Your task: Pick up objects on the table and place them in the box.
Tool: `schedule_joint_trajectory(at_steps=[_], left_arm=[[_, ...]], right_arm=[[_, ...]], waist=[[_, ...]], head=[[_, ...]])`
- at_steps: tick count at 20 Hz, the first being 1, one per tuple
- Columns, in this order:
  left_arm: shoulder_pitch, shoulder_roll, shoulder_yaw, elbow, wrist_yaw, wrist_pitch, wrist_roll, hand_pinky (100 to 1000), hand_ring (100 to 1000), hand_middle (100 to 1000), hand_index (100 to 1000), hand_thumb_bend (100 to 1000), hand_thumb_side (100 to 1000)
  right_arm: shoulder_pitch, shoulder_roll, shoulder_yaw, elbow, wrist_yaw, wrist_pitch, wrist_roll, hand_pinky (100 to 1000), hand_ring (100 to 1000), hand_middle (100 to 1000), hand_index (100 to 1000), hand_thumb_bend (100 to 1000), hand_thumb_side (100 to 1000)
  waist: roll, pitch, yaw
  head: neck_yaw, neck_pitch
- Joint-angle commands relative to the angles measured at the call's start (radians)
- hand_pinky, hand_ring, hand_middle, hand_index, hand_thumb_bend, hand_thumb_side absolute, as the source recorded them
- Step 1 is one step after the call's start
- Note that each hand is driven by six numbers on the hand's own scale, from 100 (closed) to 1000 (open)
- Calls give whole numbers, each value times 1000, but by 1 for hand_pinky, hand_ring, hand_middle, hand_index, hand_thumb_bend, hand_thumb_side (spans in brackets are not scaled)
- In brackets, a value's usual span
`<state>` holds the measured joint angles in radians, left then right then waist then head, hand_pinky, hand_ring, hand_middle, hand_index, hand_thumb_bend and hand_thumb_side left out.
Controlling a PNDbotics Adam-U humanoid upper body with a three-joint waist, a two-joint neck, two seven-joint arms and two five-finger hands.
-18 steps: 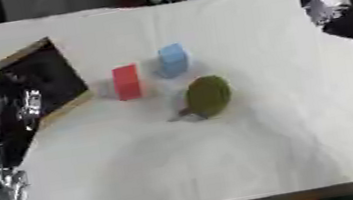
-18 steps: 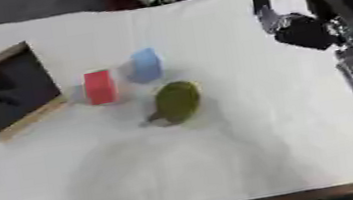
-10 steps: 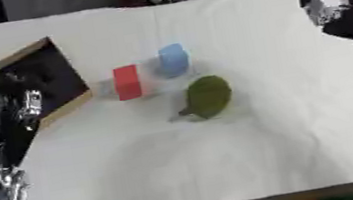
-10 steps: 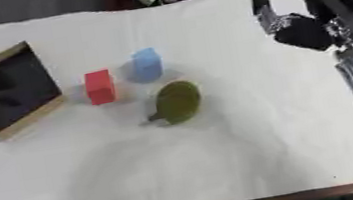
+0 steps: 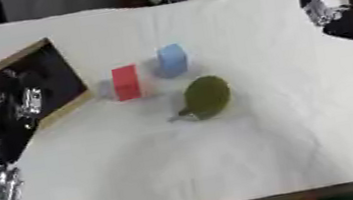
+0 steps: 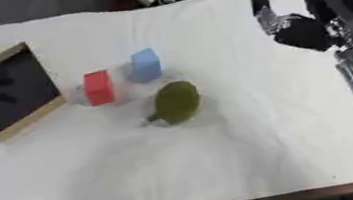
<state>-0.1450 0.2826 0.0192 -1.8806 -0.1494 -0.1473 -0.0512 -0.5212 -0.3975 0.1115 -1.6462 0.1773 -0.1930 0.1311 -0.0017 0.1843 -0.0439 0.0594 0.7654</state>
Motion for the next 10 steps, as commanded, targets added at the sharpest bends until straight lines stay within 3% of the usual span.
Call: schedule_joint_trajectory(at_steps=[1,5,10], left_arm=[[-29,84,-14,-12,-21,3,-13,566,714,658,772,100,637],[-81,178,-49,13,-74,19,-45,592,739,685,790,100,591],[-170,294,-101,53,-148,14,-136,665,774,739,830,100,449]], right_arm=[[-9,-10,-9,-29,-7,-4,0,732,746,622,855,100,417],[-4,-9,-12,-40,-11,-5,-2,731,745,621,855,100,420],[0,-8,-13,-51,-17,-5,-5,731,744,620,855,100,423]], waist=[[3,-17,-4],[5,-18,-12],[5,-19,-22]], head=[[-3,5],[-3,5],[0,5]])
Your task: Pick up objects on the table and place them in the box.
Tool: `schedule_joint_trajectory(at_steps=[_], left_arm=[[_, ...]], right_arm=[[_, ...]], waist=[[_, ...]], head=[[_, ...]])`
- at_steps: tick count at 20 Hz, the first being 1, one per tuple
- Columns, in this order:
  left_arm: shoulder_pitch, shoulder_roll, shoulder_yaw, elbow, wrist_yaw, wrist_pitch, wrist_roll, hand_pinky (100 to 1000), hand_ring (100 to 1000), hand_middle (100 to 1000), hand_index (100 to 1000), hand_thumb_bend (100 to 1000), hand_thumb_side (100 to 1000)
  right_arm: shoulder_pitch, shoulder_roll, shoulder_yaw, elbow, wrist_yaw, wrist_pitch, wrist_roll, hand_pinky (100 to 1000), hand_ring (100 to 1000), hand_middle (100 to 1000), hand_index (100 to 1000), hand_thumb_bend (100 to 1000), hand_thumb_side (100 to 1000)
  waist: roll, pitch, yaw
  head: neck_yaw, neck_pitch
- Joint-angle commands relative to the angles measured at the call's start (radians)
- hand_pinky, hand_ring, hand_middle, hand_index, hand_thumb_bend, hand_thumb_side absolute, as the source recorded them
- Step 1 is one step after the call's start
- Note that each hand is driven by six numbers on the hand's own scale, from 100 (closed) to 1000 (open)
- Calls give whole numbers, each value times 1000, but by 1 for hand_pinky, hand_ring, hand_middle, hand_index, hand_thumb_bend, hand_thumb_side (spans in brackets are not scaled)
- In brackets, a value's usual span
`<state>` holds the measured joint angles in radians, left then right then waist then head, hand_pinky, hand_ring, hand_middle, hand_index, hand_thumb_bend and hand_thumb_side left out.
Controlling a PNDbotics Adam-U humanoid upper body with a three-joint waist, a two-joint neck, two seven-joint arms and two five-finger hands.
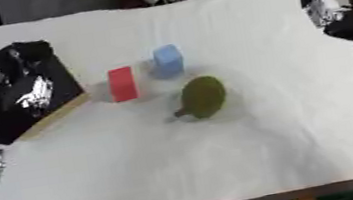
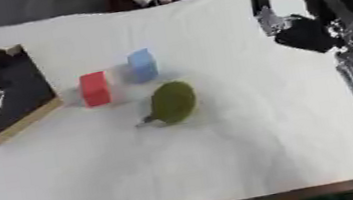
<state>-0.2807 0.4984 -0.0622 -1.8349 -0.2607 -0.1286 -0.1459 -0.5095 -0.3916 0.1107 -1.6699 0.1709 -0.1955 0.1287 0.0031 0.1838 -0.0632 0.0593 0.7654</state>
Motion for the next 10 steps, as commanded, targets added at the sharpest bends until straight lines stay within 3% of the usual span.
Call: schedule_joint_trajectory(at_steps=[1,6,10], left_arm=[[-54,103,-34,18,-59,-9,-68,681,782,749,840,100,426],[-187,218,-130,109,-169,-46,-210,753,808,791,881,127,358],[-289,241,-194,209,-233,-77,-285,786,812,807,902,266,377]], right_arm=[[-12,-14,-13,-30,-12,-3,-3,731,744,619,854,100,423],[-11,-11,-10,-34,-16,-3,-2,730,744,619,855,100,424],[-11,-7,-7,-35,-19,-3,2,730,744,618,855,100,424]], waist=[[1,-19,-5],[4,-21,-22],[5,-24,-34]], head=[[1,5],[8,5],[13,5]])
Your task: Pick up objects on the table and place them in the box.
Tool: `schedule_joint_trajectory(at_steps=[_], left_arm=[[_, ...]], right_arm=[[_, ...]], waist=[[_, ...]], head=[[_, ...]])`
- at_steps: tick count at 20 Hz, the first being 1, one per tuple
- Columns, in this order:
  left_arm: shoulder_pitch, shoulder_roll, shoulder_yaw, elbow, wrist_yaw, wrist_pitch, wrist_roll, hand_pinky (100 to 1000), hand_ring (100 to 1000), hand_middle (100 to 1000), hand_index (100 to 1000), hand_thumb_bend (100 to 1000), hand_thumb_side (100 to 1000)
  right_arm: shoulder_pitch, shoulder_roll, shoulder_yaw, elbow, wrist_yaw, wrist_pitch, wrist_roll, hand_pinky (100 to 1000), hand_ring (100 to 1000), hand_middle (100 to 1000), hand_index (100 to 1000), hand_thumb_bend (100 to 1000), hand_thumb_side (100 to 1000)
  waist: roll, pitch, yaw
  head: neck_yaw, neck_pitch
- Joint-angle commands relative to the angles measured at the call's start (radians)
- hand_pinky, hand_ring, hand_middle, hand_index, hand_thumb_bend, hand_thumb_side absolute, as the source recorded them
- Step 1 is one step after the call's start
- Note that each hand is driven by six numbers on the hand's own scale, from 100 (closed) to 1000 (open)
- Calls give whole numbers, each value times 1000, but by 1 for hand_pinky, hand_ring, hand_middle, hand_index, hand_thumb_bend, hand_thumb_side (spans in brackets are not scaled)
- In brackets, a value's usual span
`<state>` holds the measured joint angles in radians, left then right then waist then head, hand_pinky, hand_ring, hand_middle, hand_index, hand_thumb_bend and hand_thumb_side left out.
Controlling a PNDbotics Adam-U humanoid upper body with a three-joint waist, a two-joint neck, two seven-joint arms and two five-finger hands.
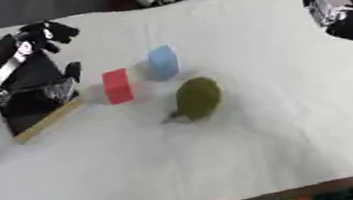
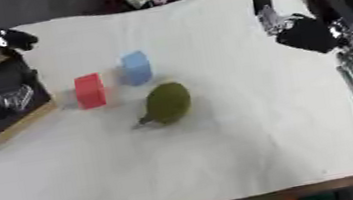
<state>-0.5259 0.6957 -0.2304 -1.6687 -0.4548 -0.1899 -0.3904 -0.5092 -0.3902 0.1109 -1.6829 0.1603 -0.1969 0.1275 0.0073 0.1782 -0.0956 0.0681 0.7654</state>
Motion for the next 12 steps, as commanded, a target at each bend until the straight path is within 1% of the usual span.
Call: schedule_joint_trajectory(at_steps=[1,3,5,6,7,12], left_arm=[[-72,42,-39,72,-59,-20,-53,789,812,808,904,288,384],[-123,27,-62,136,-96,-27,-66,794,816,812,912,326,404],[-158,8,-80,200,-118,-35,-77,796,819,817,918,342,435],[-173,-1,-87,231,-124,-41,-84,802,824,824,923,366,453],[-187,-10,-93,262,-131,-47,-94,804,825,826,924,372,457],[-236,-51,-94,398,-156,-83,-134,807,827,829,925,433,513]], right_arm=[[-10,-8,-7,-22,-9,-1,3,730,744,618,855,100,424],[-9,-7,-7,-21,-10,-1,4,730,743,618,855,100,424],[-7,-6,-7,-20,-11,-1,4,729,743,617,855,100,424],[-5,-6,-8,-20,-12,-1,4,729,743,617,855,100,424],[-5,-5,-8,-19,-12,-1,4,729,743,617,855,100,424],[-1,-3,-7,-17,-14,-1,6,729,743,616,855,100,424]], waist=[[1,-19,-6],[2,-20,-11],[2,-21,-16],[2,-21,-17],[2,-21,-19],[2,-25,-24]], head=[[6,5],[8,5],[9,5],[10,5],[11,5],[14,5]])
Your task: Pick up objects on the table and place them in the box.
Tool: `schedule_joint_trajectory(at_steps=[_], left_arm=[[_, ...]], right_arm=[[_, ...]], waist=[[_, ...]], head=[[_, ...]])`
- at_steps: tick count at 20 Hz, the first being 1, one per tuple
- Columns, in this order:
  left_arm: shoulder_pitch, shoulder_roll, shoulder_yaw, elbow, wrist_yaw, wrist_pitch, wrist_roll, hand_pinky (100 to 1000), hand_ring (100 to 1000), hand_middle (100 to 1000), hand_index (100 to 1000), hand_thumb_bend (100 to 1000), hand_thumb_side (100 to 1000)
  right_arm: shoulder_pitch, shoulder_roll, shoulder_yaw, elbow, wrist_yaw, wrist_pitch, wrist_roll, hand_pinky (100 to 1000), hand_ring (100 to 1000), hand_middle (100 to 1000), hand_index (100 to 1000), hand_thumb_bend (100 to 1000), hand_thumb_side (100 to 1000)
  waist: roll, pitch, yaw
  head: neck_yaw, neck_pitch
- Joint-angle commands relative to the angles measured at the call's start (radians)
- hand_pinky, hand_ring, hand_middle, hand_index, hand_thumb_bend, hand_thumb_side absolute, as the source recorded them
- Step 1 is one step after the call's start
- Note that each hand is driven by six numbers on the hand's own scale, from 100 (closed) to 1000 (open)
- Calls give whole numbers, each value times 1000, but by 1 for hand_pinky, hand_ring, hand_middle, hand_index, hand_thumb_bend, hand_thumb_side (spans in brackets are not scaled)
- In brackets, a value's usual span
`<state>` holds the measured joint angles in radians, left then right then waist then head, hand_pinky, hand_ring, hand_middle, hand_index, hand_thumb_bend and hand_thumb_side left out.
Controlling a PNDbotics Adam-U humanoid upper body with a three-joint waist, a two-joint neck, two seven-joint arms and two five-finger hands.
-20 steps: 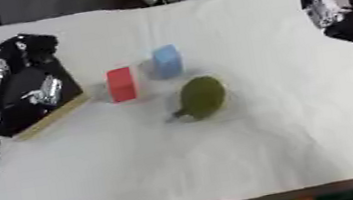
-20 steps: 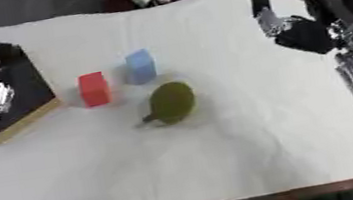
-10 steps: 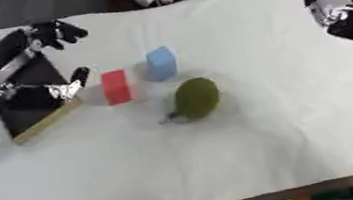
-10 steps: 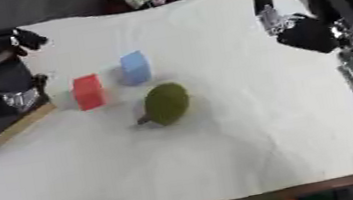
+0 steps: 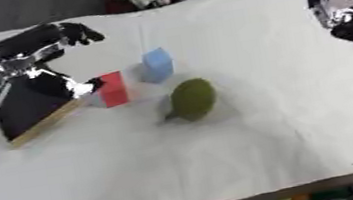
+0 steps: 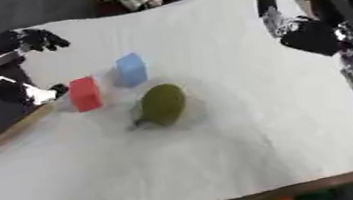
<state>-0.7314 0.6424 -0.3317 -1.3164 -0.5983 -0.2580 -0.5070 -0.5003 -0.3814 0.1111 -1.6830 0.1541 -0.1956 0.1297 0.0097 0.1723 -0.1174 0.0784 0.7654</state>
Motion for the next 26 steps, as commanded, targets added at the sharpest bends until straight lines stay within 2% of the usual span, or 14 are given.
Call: schedule_joint_trajectory(at_steps=[1,7,11,18,26], left_arm=[[-36,-5,11,69,-18,-21,-24,805,827,827,921,466,553],[-56,-44,31,198,-33,-52,-64,792,795,815,912,508,649],[-63,-62,38,246,-41,-64,-77,787,786,807,910,512,664],[-69,-84,51,296,-64,-65,-50,771,769,782,893,481,644],[-70,-100,55,317,-42,-49,14,735,735,734,861,397,599]], right_arm=[[-8,-11,-7,-16,-8,-3,4,729,743,616,855,100,424],[-4,-9,-8,-13,-8,-2,4,729,743,616,855,100,423],[-3,-7,-8,-12,-9,-2,4,728,743,614,855,100,423],[-5,-2,-8,-6,-7,-3,6,729,742,612,855,100,422],[-4,2,-6,-1,-8,-5,10,728,741,611,855,100,422]], waist=[[-1,-19,-3],[-2,-19,-8],[-3,-18,-10],[-3,-17,-11],[-3,-16,-11]], head=[[4,5],[7,5],[9,5],[10,5],[11,5]])
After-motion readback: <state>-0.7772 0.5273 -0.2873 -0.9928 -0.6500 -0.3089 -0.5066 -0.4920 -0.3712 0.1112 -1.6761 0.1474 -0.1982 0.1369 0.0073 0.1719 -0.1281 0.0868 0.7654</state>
